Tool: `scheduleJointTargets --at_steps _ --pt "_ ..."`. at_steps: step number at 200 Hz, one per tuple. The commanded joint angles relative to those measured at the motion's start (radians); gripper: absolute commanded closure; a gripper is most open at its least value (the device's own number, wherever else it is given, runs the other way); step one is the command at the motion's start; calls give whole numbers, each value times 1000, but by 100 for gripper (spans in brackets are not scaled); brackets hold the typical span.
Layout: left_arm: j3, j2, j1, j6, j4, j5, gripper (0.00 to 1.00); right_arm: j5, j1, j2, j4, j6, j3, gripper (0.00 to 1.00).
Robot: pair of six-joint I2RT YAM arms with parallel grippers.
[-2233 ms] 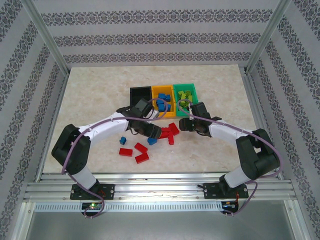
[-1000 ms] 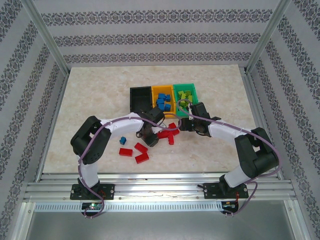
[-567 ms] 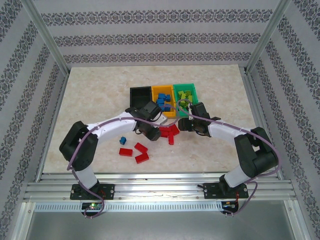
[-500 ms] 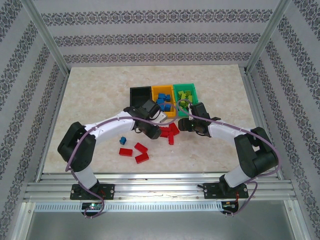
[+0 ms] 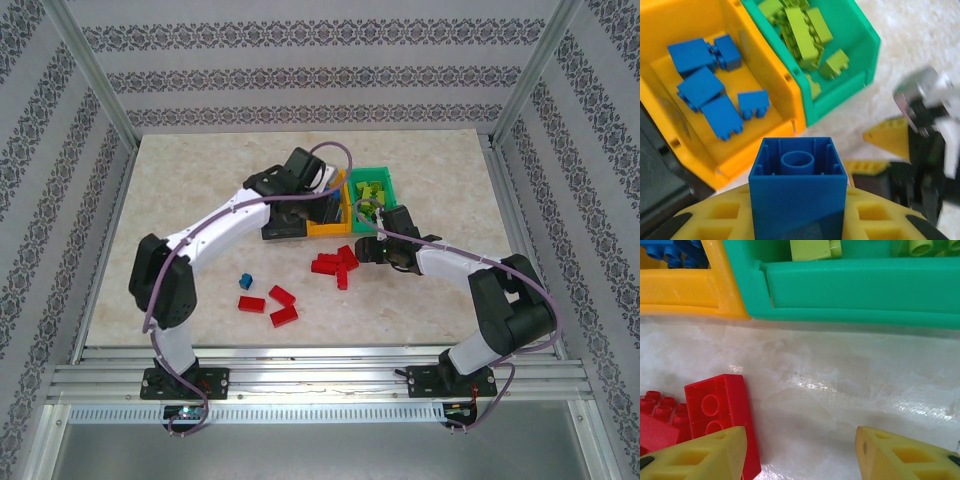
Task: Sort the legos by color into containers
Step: Place the lego in the container.
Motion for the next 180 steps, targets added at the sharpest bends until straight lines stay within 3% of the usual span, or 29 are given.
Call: scheduleJointTargets --at_steps 1,59,100,142,180 --pt "98 93 31 -69 -66 -35 73 -14 -9 -7 16 17 -10 40" --pt "528 375 64 -45 -260 -175 65 -17 -12 0 18 15 -7 40" --pt "819 525 66 -8 -415 -244 45 -20 -15 -7 16 15 -9 40" --pt "741 464 62 -6 -395 -213 41 -28 -17 -10 18 18 -10 40" --pt "383 247 61 -17 -205 -176 40 -36 -17 -10 23 21 -11 40"
